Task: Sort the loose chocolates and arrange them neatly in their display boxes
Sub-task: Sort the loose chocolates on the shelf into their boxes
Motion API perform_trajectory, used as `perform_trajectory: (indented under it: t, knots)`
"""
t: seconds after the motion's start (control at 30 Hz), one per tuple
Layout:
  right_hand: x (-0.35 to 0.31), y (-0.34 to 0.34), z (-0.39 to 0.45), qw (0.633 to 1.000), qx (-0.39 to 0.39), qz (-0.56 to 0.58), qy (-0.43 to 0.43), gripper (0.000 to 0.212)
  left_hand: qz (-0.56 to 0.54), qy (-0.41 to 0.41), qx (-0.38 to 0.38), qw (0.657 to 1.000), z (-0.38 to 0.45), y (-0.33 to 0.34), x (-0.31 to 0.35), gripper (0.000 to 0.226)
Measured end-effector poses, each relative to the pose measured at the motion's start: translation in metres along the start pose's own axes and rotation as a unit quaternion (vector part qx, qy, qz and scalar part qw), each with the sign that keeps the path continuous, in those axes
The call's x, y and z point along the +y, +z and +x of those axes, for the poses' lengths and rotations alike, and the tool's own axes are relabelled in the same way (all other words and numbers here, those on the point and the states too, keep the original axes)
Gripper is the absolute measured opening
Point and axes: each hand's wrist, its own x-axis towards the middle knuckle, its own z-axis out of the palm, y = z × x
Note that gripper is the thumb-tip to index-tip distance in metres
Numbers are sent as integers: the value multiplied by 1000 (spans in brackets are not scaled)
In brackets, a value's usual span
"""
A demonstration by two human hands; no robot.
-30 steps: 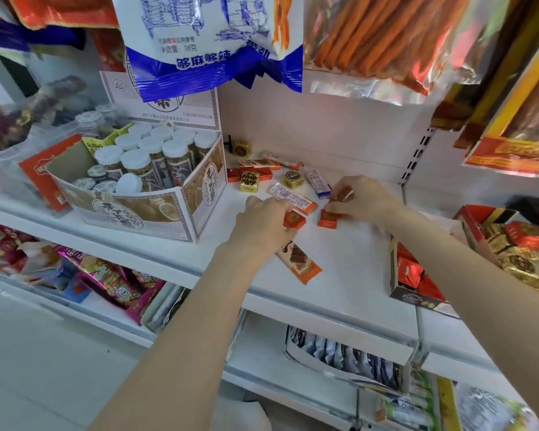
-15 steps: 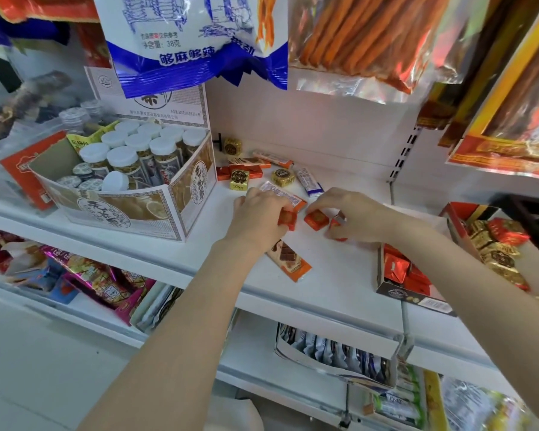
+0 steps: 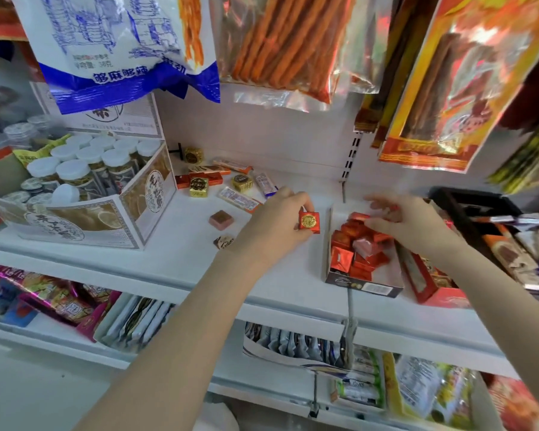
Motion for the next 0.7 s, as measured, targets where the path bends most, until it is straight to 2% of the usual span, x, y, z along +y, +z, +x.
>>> perform_trajectory:
  t: [0.07,0.13,0.23,0.37,0.57,0.7]
  knots:
    - [2,-3,0,998,56,34,7,37,-21,22,-10,999,1,6,12,27]
    - [1,-8,-1,988,121,77,49,25,-28,33,-19,999,3,12,22,29]
    - [1,-3,-11,978,161,89,95,16,-21,37,-36,998,11,22,28,30]
    - [5,4,-27,984,133,87,80,10,-16,22,-42,999,19,34,27,34]
    - [2,-1,-25,993,65,85,45,41,-60,-3,13,998,22,38,29,44]
    - [2,-2,-26,996,82,31,30,40,30,-17,-5,999,15,25,12,40]
